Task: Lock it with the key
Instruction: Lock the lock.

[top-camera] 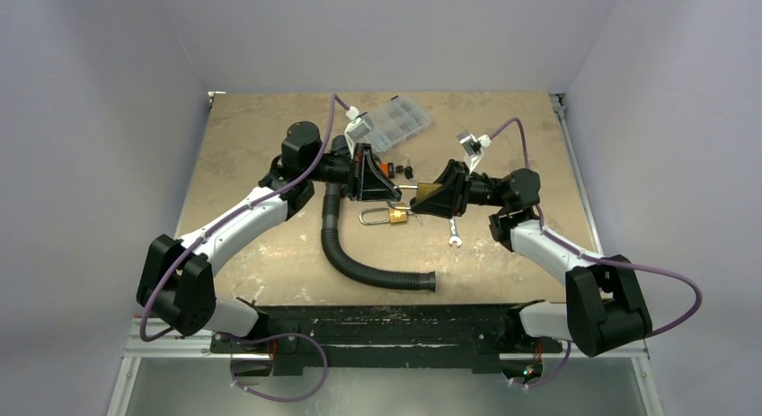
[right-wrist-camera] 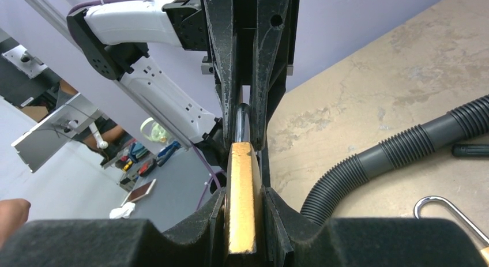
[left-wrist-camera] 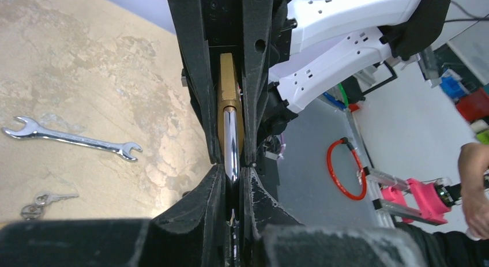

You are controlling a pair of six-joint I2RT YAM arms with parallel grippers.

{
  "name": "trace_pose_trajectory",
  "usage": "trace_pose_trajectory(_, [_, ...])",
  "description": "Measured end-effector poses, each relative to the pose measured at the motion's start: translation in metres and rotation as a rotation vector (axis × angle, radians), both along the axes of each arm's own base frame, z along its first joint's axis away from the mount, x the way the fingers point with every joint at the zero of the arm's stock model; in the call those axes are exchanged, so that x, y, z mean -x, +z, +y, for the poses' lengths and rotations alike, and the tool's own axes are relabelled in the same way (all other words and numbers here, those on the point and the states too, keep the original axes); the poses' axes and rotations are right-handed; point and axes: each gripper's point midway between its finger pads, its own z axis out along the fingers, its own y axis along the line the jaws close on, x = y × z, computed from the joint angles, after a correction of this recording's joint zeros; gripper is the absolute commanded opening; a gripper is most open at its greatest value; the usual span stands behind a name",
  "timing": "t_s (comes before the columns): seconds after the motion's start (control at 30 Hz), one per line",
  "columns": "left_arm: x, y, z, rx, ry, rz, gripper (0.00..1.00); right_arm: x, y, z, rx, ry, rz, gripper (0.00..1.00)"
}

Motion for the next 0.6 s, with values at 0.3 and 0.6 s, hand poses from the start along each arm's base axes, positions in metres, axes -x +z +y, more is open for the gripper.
trace_pose_trajectory(0.3, [0.001,-0.007,-0.002,-0.013,-0.009,0.038,0.00,-0.001,-0.010,0.007,0.034,0.007,0.004,0.00])
trace_pose_trajectory(0.6, [0.001,-0.009,-0.002,-0.015,-0.009,0.041,0.00,-0.002,-0.013,0.010,0.051,0.031,0.018,0.00])
